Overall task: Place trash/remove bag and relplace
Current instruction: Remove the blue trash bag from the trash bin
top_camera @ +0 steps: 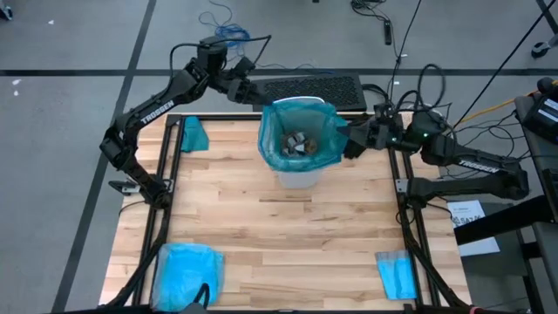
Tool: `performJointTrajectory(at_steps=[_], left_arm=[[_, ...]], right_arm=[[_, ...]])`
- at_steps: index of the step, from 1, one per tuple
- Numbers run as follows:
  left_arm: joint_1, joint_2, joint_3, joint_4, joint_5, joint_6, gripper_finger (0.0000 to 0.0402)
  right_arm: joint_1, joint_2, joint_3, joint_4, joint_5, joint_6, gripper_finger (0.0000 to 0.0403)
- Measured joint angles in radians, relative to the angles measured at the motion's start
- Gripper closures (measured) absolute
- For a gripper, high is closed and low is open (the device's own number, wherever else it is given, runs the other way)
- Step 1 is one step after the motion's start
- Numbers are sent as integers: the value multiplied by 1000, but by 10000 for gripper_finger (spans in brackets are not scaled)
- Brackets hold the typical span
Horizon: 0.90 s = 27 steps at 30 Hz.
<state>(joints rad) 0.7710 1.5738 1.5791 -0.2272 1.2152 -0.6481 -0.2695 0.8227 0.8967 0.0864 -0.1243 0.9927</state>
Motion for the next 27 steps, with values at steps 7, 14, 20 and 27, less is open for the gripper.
performJointTrajectory(at_steps=[7, 14, 20, 27], left_arm=[[33, 0, 0, 122, -308, 33, 402], [34, 0, 0, -6, -276, 100, 402], [35, 0, 0, -164, -265, 191, 402], [36, 0, 0, -180, -254, 203, 402]], right_arm=[[-26, 17, 1, -78, 142, -17, 403], [14, 53, 2, 17, 105, -81, 403], [15, 39, 0, -173, 135, -245, 378], [3, -78, 0, -442, 290, -256, 263]])
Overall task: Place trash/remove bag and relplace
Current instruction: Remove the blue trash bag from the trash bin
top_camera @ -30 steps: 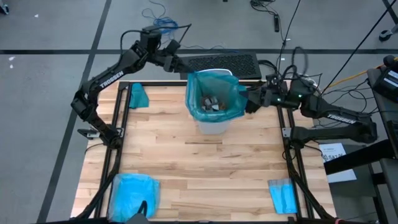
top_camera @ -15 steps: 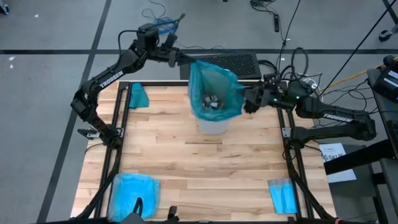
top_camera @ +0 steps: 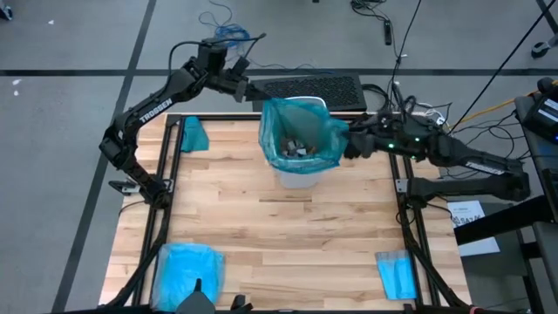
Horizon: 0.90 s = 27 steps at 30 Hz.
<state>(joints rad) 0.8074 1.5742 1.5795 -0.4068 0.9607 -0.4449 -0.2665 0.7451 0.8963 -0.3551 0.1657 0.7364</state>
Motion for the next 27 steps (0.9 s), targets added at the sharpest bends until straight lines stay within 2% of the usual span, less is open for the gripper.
performJointTrajectory(at_steps=[5, 10, 14, 18, 22, 24, 27], left_arm=[[-1, 0, 0, 1, 2, 15, 402], [-1, 0, 0, 11, -8, 9, 402], [-1, 0, 0, 12, -13, 8, 402], [-3, 0, 0, 46, -17, -28, 402], [-3, 0, 0, 95, -17, -94, 402], [-3, 0, 0, 94, -17, -96, 402], [-3, 0, 0, 93, -17, -92, 401]], right_arm=[[-26, -105, -16, -139, 69, 52, 195], [-62, -201, -140, -101, 23, 148, 177], [-79, -243, -276, 80, -88, 222, 183], [-81, -242, -360, 275, -133, 261, 190], [-72, -222, -370, 355, -159, 259, 190], [-52, -213, -371, 461, -169, 218, 191], [-15, -187, -332, 545, -136, 142, 194]])
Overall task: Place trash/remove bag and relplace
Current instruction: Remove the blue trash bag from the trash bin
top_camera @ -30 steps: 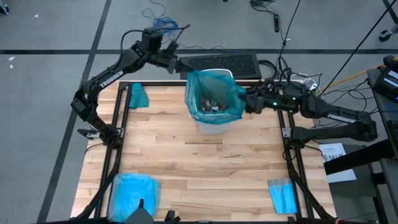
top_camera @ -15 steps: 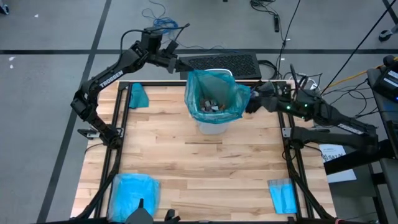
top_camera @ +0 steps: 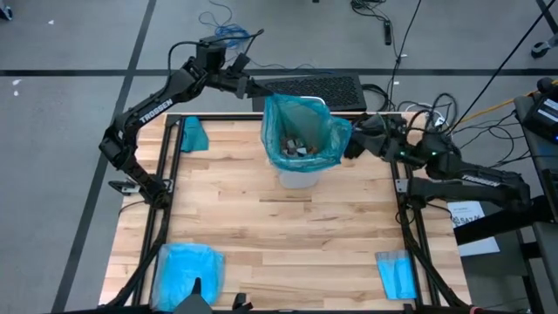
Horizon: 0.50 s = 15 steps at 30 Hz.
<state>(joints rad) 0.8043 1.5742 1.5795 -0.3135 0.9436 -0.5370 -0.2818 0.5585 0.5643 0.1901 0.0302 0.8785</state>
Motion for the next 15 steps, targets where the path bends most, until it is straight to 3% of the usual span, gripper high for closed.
performJointTrajectory(at_steps=[4, 11, 15], left_arm=[[-7, 0, 0, 7, 28, 89, 385], [-7, 0, 0, 22, 32, 99, 302], [2, 0, 0, 20, 31, 99, 277]], right_arm=[[37, 98, 93, -77, 70, -95, 205], [64, 350, 307, -95, 69, -248, 231], [63, 487, 434, -138, 67, -283, 249]])
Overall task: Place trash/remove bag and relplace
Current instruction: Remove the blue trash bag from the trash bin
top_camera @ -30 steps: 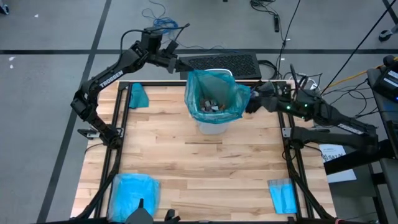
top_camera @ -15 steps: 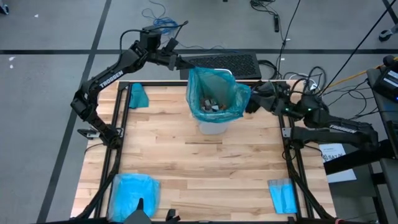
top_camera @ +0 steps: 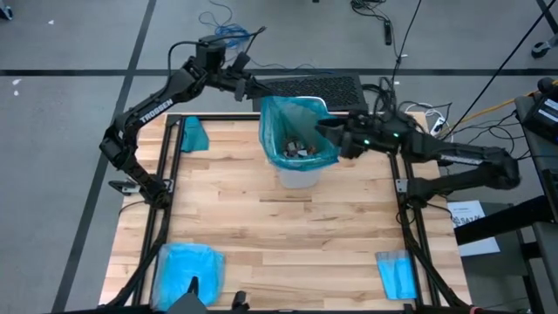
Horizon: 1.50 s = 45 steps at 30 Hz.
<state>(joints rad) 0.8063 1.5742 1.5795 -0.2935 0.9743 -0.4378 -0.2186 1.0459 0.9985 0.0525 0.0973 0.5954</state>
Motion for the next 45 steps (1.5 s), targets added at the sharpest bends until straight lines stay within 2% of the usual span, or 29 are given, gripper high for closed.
performJointTrajectory(at_steps=[3, 5, 8, 10, 15, 20, 26, 32, 35, 39, 42, 45], left_arm=[[2, -8, 0, -50, 38, 11, 277], [12, -38, -1, -155, 33, 81, 283], [24, -97, -1, -317, -58, 223, 293], [27, -126, -1, -357, -97, 258, 297], [23, -190, 0, -354, -101, 262, 299], [1, -198, -58, -441, -177, 254, 299], [-59, -200, -140, -474, -210, 149, 299], [-92, -199, -165, -493, -222, 112, 299], [-89, -199, -165, -458, -246, 111, 299], [-90, -199, -166, -434, -269, 112, 299], [-90, -198, -166, -419, -271, 112, 299], [-89, -198, -166, -390, -272, 112, 299]], right_arm=[[-14, 64, 93, -110, 17, -14, 263], [-33, 71, 126, -184, 48, -19, 270], [-79, -2, 128, -247, 85, -39, 276], [-120, -80, 98, -272, 89, -28, 277], [-201, -262, -21, -285, 92, 72, 272], [-221, -318, -131, -328, 69, 167, 272], [-221, -303, -255, -140, -81, 230, 271], [-189, -349, -296, -128, -175, 276, 270], [-157, -417, -340, -146, -172, 287, 270], [-126, -543, -448, -121, -78, 367, 270], [-95, -603, -539, 7, -67, 435, 270], [-55, -607, -610, 144, -47, 466, 270]])
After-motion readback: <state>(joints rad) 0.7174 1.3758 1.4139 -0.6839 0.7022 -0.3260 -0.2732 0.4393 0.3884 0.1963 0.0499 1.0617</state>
